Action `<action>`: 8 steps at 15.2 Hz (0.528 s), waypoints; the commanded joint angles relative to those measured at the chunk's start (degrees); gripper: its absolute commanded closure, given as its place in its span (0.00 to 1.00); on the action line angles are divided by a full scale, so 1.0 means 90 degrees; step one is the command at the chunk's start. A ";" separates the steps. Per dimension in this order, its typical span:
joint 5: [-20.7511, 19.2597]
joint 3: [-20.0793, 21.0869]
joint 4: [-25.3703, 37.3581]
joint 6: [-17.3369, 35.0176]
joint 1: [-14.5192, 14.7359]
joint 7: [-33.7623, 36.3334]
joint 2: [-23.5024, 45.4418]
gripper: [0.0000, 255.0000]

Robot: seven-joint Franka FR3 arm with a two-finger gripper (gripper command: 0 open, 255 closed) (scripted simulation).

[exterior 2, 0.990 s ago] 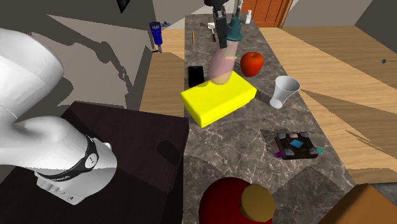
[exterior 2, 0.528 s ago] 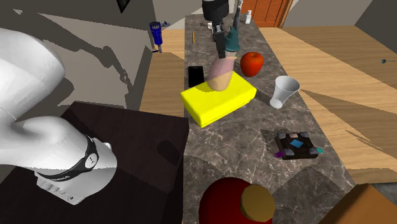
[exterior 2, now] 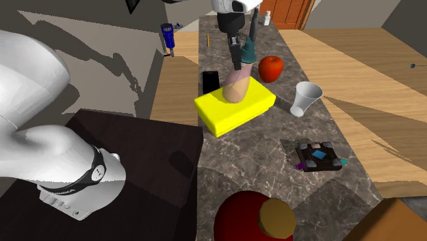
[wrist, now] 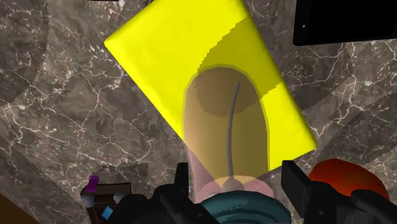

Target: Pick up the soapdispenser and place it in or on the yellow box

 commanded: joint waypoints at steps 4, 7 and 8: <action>-0.0031 -0.0007 0.0006 0.0002 0.0007 0.0023 0.0019 0.00; -0.0031 -0.0007 0.0007 0.0001 0.0007 0.0022 0.0019 0.00; -0.0031 -0.0007 0.0007 0.0001 0.0007 0.0022 0.0019 0.00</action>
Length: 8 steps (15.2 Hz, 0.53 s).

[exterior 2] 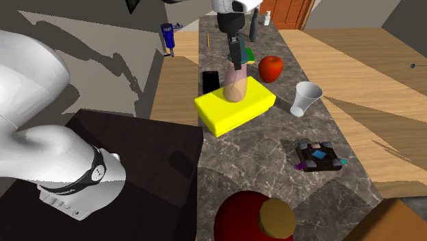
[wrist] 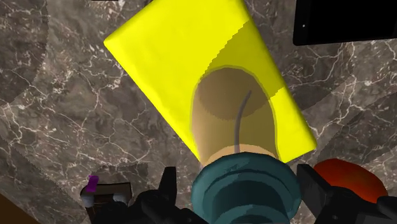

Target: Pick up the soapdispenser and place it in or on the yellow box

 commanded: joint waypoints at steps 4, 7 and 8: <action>0.1907 0.0193 0.0000 -0.0360 -0.0102 -0.1342 -0.1231 0.00; 0.2194 -0.0064 0.0032 -0.0514 0.0164 -0.1547 -0.1448 0.00; 0.2192 -0.0068 0.0032 -0.0514 0.0168 -0.1545 -0.1447 0.00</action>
